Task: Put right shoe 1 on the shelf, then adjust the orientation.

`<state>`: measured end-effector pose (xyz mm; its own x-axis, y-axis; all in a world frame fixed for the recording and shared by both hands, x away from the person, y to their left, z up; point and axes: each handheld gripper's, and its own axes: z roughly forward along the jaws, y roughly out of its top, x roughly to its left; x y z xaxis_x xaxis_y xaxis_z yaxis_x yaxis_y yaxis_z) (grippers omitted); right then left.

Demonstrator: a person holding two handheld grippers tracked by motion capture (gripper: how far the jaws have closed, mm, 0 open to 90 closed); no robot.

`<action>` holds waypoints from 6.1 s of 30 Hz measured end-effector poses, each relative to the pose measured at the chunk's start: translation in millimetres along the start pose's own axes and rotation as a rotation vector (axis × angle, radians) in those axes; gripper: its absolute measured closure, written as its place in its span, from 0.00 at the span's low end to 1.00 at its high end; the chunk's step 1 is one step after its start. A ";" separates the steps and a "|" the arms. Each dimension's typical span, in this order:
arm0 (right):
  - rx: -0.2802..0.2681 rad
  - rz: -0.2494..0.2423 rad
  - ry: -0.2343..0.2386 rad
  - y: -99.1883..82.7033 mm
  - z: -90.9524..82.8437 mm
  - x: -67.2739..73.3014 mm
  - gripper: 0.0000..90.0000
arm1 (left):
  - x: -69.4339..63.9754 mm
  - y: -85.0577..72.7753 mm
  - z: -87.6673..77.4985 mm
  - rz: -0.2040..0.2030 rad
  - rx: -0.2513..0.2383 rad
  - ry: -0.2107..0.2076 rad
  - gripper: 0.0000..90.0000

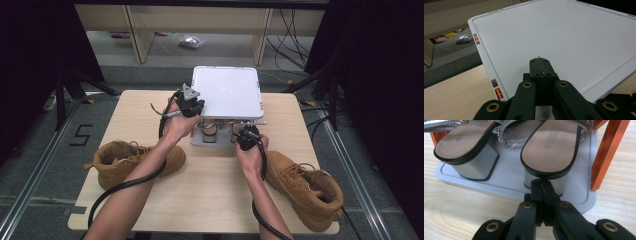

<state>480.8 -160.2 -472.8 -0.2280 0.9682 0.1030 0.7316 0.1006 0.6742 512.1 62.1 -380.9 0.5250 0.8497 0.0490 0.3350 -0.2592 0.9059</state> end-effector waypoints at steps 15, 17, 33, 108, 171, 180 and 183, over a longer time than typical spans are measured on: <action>-0.020 0.028 0.028 -6.8 -20.1 -14.3 0.95 | 1.3 -0.4 1.0 -0.019 -0.007 -0.003 0.99; -0.003 0.084 0.012 -9.1 -24.5 -12.3 0.94 | 1.0 -0.5 1.0 -0.017 -0.009 0.001 0.99; -0.004 -0.040 0.039 -29.0 -41.4 -11.9 0.73 | 0.1 7.0 -6.9 -0.030 0.009 -0.001 0.71; 0.058 -0.102 0.139 -58.9 -46.7 18.4 0.54 | 139.9 -86.9 -169.3 -0.013 0.288 0.055 0.45; 0.075 -0.084 0.157 -50.2 -58.6 11.8 0.66 | 141.2 -106.1 -173.2 0.150 0.470 -0.065 0.85; 0.068 -0.072 0.153 -51.8 -59.1 10.6 0.65 | 148.3 -106.3 -166.0 0.161 0.481 -0.076 0.71; 0.075 -0.064 0.149 -53.3 -58.2 10.4 0.64 | 148.2 -105.6 -165.0 0.178 0.489 -0.077 0.72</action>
<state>402.1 -168.8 -465.0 -0.3640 0.9153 0.1727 0.7575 0.1830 0.6267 425.4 291.1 -400.0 0.6571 0.7414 0.1362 0.5518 -0.5962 0.5832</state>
